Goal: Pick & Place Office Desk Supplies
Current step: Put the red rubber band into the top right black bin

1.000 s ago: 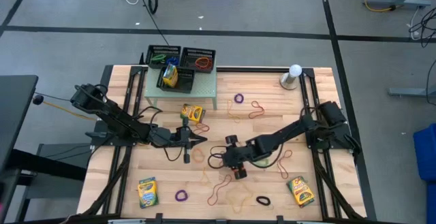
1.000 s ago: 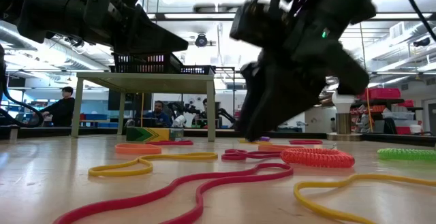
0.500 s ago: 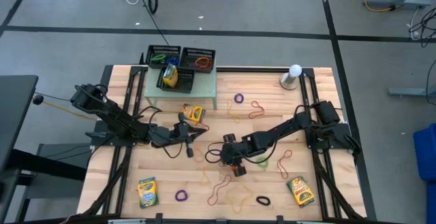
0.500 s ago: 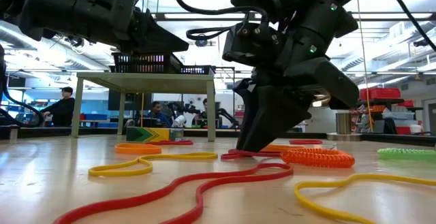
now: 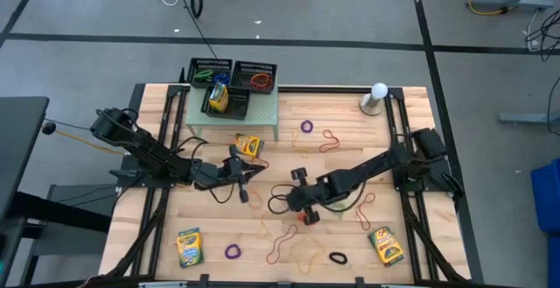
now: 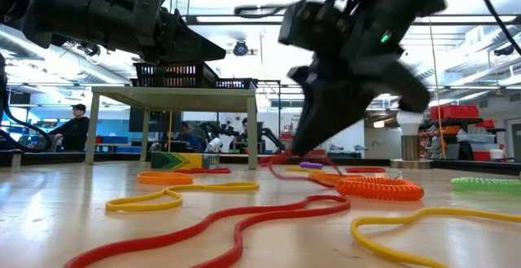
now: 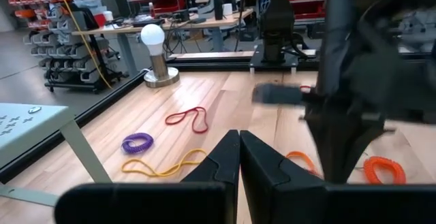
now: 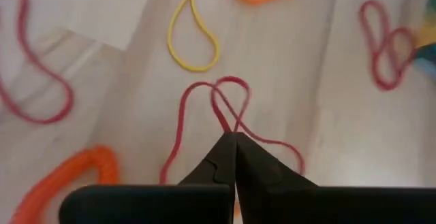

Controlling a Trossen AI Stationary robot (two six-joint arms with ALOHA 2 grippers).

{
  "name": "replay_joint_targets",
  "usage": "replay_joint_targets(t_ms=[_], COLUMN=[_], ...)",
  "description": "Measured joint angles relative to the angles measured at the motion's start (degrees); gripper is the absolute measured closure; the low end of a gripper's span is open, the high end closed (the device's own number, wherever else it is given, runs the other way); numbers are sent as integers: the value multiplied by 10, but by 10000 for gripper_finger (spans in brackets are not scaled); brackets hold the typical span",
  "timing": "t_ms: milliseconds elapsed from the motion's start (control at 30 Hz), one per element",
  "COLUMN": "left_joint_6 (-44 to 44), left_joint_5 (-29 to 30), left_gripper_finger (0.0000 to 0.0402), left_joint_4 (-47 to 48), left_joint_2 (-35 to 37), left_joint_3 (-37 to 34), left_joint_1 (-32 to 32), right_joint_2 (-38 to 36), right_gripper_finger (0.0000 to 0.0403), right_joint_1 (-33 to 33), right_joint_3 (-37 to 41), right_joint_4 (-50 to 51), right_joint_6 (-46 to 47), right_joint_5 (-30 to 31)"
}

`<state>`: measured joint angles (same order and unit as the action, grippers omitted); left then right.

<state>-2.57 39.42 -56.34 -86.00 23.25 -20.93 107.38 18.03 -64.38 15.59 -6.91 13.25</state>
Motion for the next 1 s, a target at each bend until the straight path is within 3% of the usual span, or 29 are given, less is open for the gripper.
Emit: replay_joint_targets(t_ms=[233, 433, 533, 767, 1000], left_joint_6=[0, 0, 0, 0, 0], left_joint_5=[0, 0, 0, 0, 0], left_gripper_finger=[382, 382, 382, 382, 382], left_joint_4=[0, 0, 1, 2, 7], left_joint_2=[0, 0, 0, 0, 0], left_joint_3=[1, 1, 1, 1, 2], left_joint_1=[0, 0, 0, 0, 0], right_joint_2=[-92, -154, -175, -198, -192], right_gripper_finger=[401, 401, 401, 401, 400], right_joint_1=[9, -26, -59, -163, -250], right_joint_3=[0, 0, 0, -1, -64], right_joint_4=[52, 64, 57, -14, -81], right_joint_6=[5, -1, -5, -5, -14], right_joint_5=[57, 117, 150, 155, 153])
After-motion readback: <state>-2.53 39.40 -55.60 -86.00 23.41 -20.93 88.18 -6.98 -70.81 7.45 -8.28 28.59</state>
